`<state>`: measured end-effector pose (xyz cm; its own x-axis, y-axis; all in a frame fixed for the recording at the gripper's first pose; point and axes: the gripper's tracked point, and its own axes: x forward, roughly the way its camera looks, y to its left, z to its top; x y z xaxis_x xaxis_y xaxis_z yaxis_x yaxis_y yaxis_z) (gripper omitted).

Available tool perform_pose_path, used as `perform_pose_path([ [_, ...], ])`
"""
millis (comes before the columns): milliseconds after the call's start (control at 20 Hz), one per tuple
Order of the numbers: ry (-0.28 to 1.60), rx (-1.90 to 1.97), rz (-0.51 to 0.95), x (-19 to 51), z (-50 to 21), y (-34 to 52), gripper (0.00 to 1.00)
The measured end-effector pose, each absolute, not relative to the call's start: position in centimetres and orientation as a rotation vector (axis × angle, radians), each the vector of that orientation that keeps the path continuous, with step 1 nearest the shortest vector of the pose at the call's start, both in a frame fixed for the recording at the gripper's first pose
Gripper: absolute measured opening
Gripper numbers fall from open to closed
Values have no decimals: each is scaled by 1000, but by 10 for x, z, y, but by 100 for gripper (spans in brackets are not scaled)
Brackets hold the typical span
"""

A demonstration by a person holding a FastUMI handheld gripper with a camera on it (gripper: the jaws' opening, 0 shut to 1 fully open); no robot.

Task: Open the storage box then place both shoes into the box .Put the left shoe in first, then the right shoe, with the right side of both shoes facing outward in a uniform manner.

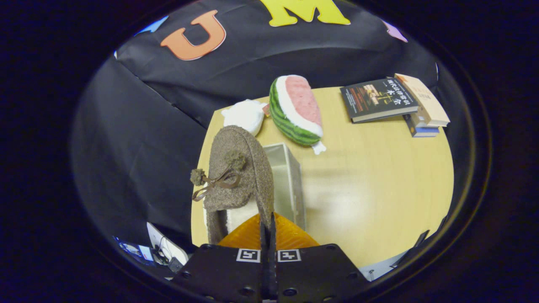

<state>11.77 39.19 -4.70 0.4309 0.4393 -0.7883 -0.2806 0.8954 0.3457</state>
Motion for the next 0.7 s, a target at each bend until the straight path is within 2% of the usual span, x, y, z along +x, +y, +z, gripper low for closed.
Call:
perform_pose_path([
  [350,1067,109,329,124,-109,409,0],
  [700,1065,84,245,135,-132,408,0],
])
